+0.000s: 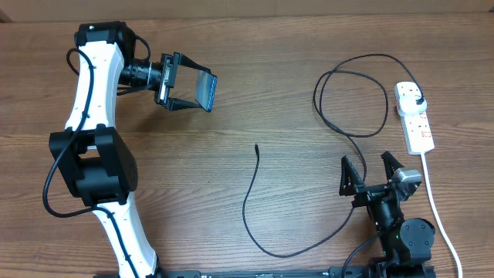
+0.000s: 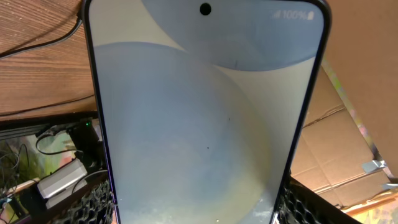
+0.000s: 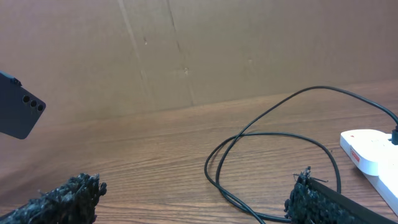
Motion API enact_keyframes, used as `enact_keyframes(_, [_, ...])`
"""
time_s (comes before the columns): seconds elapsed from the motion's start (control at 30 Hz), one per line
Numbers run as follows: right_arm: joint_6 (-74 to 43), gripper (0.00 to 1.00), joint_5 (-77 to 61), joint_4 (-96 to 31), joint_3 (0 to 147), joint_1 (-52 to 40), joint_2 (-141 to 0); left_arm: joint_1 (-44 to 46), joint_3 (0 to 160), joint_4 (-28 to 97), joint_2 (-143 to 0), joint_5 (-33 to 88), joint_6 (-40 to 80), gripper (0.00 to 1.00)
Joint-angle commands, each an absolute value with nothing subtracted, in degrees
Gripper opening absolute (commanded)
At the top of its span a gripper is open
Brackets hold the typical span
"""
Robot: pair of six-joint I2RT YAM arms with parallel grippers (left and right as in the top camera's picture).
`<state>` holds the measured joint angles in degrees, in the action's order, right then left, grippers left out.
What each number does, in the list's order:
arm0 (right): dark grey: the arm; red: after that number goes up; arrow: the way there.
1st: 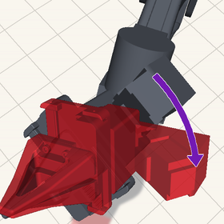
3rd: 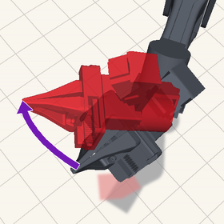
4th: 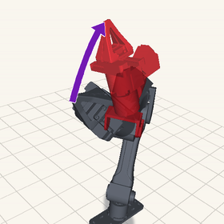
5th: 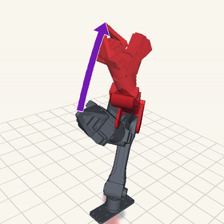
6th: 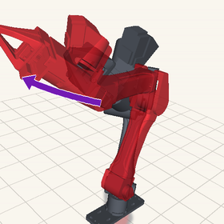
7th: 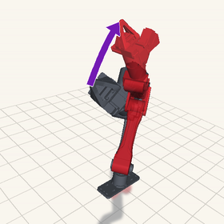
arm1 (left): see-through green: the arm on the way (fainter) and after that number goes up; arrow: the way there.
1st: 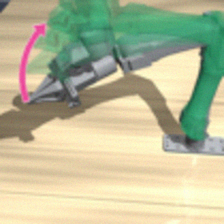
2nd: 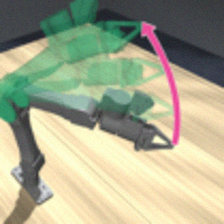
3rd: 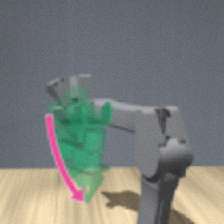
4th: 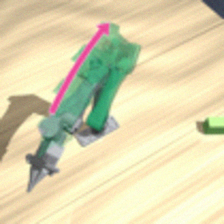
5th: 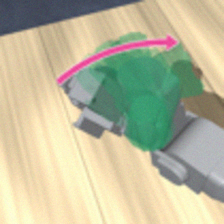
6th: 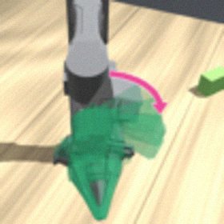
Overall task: Plug charger to phone and switch on socket
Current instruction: 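Lift the phone with the left gripper and tilt it upright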
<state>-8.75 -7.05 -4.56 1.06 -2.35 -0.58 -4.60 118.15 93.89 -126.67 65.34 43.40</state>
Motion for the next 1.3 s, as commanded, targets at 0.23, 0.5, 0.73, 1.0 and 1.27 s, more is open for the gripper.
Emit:
enact_keyframes(0.23, [-8.3, 1.0, -6.5, -4.4, 0.5, -2.7, -0.2, -4.8, 119.8, 94.3, -126.2, 67.1, 43.7, 0.04])
enact_keyframes(0.5, [-8.3, 1.0, -6.5, -4.4, 0.5, -2.7, -0.2, -4.8, 119.8, 94.2, -126.2, 65.4, 43.7, 0.04])
enact_keyframes(0.73, [-8.3, 1.0, -6.5, -4.4, 0.5, -2.7, -0.2, -4.8, 119.8, 94.2, -126.2, 63.9, 43.7, 0.04])
enact_keyframes(1.0, [-8.3, 1.0, -6.5, -4.4, 0.5, -2.7, -0.2, -4.8, 119.8, 94.2, -126.2, 62.0, 43.7, 0.04])
enact_keyframes(1.27, [-8.3, 1.0, -6.5, -4.4, 0.5, -2.7, -0.2, -4.8, 119.8, 93.8, -126.2, 56.0, 43.8, 0.04])
